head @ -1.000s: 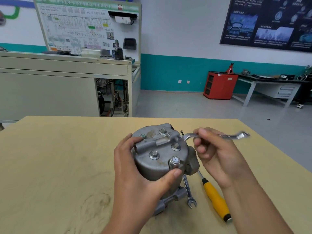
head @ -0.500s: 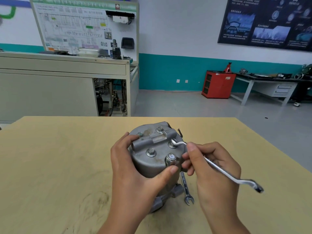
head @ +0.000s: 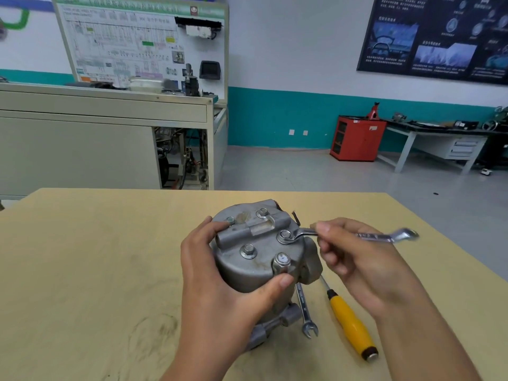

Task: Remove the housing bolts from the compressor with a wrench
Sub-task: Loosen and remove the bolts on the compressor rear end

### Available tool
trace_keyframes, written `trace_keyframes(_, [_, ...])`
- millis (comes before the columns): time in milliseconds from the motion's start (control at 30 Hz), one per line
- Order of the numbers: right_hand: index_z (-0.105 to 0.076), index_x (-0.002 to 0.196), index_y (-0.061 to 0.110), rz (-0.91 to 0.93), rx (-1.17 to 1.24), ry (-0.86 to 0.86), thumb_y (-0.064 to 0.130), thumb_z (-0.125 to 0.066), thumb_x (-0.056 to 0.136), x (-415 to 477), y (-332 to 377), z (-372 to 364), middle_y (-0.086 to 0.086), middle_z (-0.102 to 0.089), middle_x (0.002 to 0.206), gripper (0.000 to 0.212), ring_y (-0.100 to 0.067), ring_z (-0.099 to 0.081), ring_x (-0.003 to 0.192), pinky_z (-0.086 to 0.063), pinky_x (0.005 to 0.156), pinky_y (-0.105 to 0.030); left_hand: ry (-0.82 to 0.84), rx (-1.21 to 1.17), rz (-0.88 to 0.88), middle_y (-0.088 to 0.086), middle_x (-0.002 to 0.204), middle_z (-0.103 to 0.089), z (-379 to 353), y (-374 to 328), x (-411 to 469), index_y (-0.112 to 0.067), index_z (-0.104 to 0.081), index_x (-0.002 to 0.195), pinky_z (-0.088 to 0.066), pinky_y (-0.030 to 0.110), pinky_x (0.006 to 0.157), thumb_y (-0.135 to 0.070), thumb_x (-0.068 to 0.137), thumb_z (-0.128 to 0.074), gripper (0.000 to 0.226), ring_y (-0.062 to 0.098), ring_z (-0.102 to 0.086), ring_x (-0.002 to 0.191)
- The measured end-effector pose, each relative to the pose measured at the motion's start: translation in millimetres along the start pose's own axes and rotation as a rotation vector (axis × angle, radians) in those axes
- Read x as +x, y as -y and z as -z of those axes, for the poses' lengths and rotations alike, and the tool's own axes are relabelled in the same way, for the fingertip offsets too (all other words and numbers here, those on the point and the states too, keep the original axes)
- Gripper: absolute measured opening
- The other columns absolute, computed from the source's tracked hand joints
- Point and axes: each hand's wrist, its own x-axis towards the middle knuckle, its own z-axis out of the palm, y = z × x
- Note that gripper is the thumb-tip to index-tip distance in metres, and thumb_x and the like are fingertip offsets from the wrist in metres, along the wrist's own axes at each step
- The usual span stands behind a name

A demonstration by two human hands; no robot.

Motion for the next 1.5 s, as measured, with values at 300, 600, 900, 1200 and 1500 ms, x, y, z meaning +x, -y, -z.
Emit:
trace_keyframes(300, [-0.049,0.072,0.012,-0.133,0.037,0.098,0.005,-0.053,0.087,57,6,-2,0.001,-0.048,0.046,0.017,-0.005,-0.035,0.034,-0.022,0.03,-0.012,0.007,0.008,-0.004,-0.036,0.119,-0.038,0,1,1,-0.067,-0.034,0.106,-0.032,-0.001,0.089,-0.059,0.038,-0.077,0.081,-0.014,-0.04,0.117])
trace_keyframes(600, [-0.049,0.057,0.016,0.39,0.133,-0.094,0.018,-0.065,0.07,-7,11,-8,-0.009,-0.062,0.053,0.02,-0.016,-0.055,0.042,-0.042,0.04,-0.018,0.015,-0.005,0.014,-0.037,0.121,-0.035,0,2,0,-0.066,-0.033,0.108,-0.03,-0.002,0.089,-0.06,0.038,-0.078,0.084,-0.012,-0.041,0.119])
trace_keyframes(900, [-0.053,0.062,0.022,0.647,-0.231,-0.415,0.039,-0.076,0.078,-43,-26,-39,0.001,-0.069,0.061,0.032,-0.017,-0.063,0.043,-0.049,0.043,-0.02,0.014,0.017,0.016,-0.033,0.122,-0.035,0,1,-1,-0.063,-0.032,0.112,-0.03,-0.002,0.089,-0.062,0.041,-0.075,0.083,-0.011,-0.04,0.12])
trace_keyframes(1200, [-0.05,0.052,0.011,0.424,-0.057,-0.303,0.019,-0.067,0.071,-37,-9,-22,-0.018,-0.062,0.053,0.027,-0.024,-0.054,0.036,-0.042,0.037,-0.02,0.014,0.021,0.013,-0.032,0.123,-0.036,1,1,-1,-0.065,-0.032,0.111,-0.036,0.006,0.091,-0.062,0.04,-0.076,0.084,-0.007,-0.041,0.122])
trace_keyframes(1500, [-0.049,0.062,0.023,0.676,-0.347,-0.587,0.04,-0.06,0.078,-50,-43,-56,0.005,-0.061,0.05,0.025,-0.012,-0.055,0.036,-0.043,0.04,-0.024,-0.029,0.051,-0.013,-0.037,0.117,-0.036,-2,1,0,-0.063,-0.034,0.11,-0.029,-0.003,0.087,-0.059,0.039,-0.075,0.082,-0.016,-0.039,0.115])
